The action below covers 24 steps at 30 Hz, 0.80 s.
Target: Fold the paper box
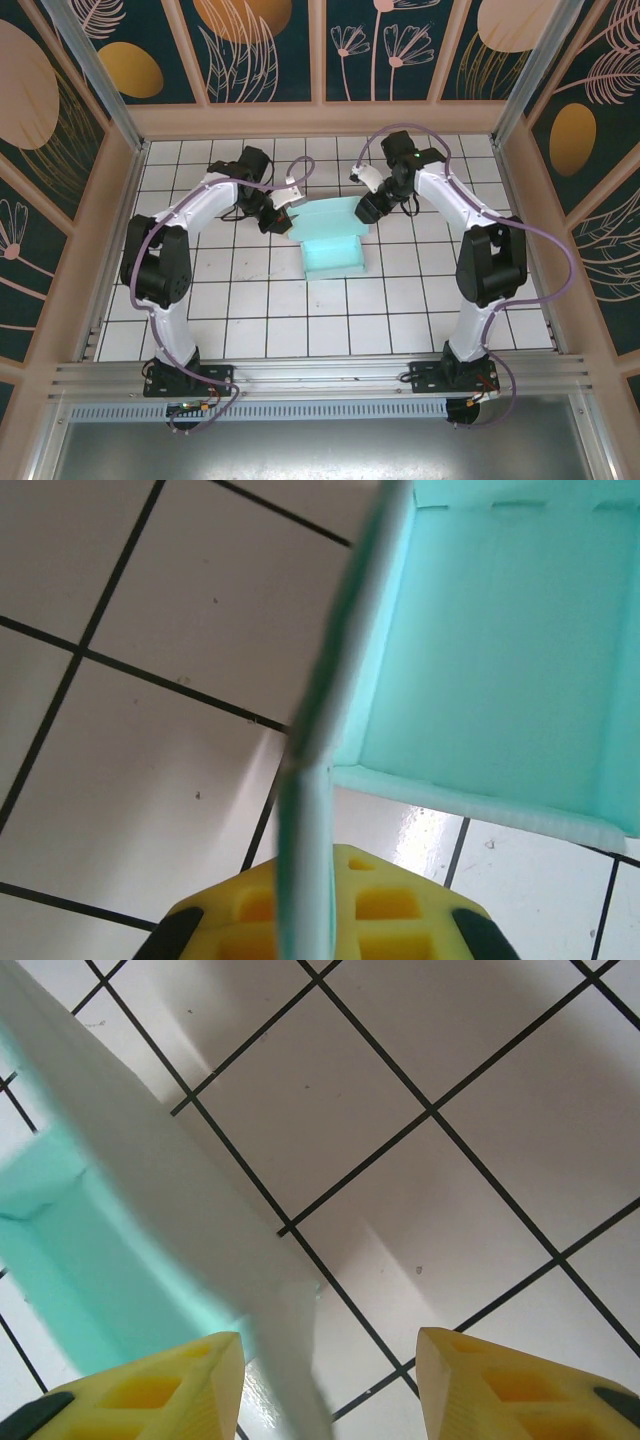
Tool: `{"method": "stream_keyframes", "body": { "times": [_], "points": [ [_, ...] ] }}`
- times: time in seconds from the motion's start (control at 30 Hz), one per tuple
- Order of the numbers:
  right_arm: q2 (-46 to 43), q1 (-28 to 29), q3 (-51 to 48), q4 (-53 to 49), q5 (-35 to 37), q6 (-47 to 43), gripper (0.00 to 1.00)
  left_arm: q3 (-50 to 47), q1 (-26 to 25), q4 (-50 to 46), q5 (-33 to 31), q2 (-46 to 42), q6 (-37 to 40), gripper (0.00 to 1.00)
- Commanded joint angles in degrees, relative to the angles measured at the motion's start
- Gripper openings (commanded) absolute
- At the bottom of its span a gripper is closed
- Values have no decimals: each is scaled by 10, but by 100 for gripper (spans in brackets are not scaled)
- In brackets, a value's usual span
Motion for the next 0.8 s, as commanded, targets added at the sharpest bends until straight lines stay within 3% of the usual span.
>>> {"method": "stream_keyframes", "body": {
  "times": [0.0, 0.77],
  "points": [
    [-32, 7, -3, 6, 12, 8, 49, -10, -3, 9, 27, -23, 18, 1],
    [-10, 9, 2, -35, -7, -13, 27, -2, -3, -1, 17, -5, 14, 1]
  ]
}}
